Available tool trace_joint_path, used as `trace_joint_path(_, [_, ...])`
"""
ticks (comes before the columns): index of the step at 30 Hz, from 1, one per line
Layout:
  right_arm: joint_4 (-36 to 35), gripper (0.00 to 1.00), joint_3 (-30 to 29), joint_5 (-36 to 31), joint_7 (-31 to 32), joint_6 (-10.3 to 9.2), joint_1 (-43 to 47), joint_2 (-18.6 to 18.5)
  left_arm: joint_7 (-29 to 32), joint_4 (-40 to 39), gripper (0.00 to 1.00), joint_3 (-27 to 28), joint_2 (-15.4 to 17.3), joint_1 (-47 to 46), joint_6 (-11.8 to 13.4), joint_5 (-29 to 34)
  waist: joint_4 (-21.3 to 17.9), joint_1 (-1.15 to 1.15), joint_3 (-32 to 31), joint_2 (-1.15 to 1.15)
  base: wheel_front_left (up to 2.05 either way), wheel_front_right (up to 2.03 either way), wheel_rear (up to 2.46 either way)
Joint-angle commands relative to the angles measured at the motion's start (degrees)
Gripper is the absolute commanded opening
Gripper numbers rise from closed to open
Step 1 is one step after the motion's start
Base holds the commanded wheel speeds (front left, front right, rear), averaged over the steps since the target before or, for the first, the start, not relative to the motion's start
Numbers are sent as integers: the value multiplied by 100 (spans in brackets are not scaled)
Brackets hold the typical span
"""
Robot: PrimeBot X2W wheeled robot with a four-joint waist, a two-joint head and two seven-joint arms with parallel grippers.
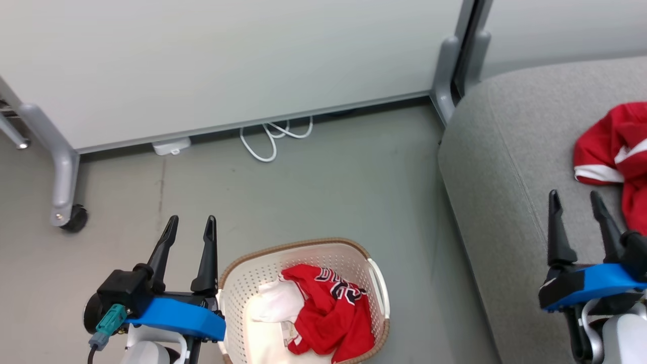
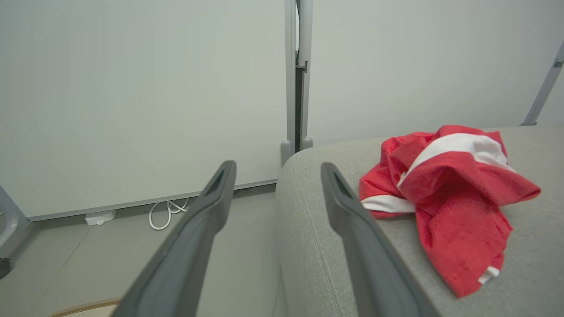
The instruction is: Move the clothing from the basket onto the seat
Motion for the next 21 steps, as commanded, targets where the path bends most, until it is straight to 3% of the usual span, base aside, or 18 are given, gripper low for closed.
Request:
trace_joint_path(1, [-118, 100, 100, -41, 25, 1, 174, 49, -16, 44, 100, 70, -31, 67, -14, 27, 227, 1, -228, 0, 0, 0, 0])
trace_joint_path(21, [-143, 100, 1027, 203, 189, 1, 710, 156, -16, 518, 100, 280, -177, 237, -14, 103, 584, 1, -718, 0, 0, 0, 0])
